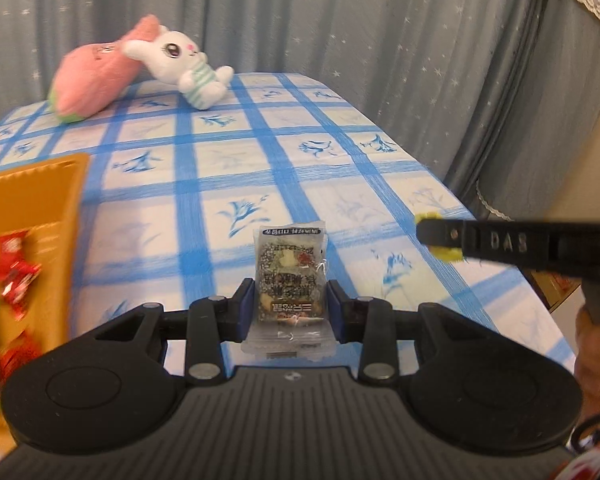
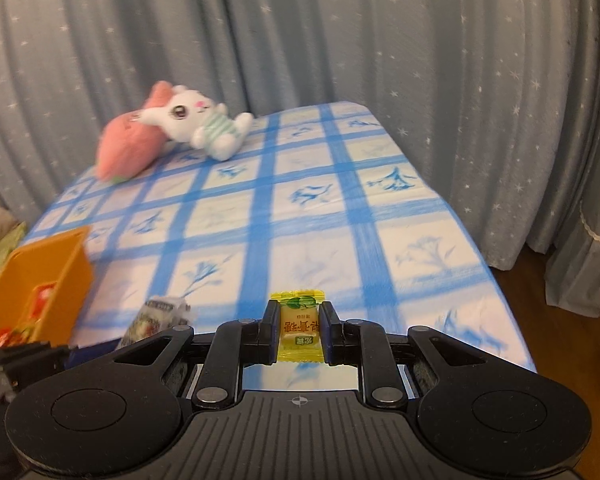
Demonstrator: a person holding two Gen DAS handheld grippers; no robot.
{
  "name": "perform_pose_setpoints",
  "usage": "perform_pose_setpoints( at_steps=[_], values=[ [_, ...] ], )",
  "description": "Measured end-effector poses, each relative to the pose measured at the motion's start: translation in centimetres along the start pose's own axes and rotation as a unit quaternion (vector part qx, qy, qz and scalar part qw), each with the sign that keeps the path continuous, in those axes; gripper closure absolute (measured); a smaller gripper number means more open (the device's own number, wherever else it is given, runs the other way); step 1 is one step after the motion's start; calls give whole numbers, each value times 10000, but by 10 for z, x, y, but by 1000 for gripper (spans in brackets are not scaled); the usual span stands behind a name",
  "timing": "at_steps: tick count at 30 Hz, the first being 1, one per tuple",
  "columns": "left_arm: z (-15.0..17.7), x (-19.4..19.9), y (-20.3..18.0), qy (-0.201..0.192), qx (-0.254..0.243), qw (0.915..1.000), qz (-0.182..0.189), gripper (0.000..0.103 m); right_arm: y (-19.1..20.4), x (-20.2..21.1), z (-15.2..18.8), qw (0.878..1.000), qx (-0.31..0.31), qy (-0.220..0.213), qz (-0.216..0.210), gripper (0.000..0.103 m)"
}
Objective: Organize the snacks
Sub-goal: 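Carry the clear packet and yellow candy over the orange tray with both grippers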
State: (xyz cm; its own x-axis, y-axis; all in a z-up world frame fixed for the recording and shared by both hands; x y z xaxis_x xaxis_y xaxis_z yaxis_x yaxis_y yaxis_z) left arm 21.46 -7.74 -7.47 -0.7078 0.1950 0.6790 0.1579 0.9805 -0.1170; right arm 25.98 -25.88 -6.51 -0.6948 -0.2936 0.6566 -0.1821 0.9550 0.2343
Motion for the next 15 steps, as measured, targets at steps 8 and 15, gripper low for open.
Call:
perform_pose_setpoints(
  at_steps=[8,15],
  values=[
    [33,72,5,-39,216,9997,-95,69,31,52,54,10000,76,8,-64,83],
    [53,123,5,-118,223,9996,-121,69,52,93,90,9998,77,78,141,83]
  ],
)
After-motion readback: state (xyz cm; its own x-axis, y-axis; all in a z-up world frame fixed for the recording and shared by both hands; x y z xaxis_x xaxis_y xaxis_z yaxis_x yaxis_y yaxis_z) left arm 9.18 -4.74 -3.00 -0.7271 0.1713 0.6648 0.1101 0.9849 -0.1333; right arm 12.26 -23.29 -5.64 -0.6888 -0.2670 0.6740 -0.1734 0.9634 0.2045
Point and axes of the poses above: each gripper's, at about its wrist camera, not at the fingertips, and x roughly against the way its jaws point, y to its left, z to its underside, the point moved 1 cm from there along -x, roughly the way its jaws point
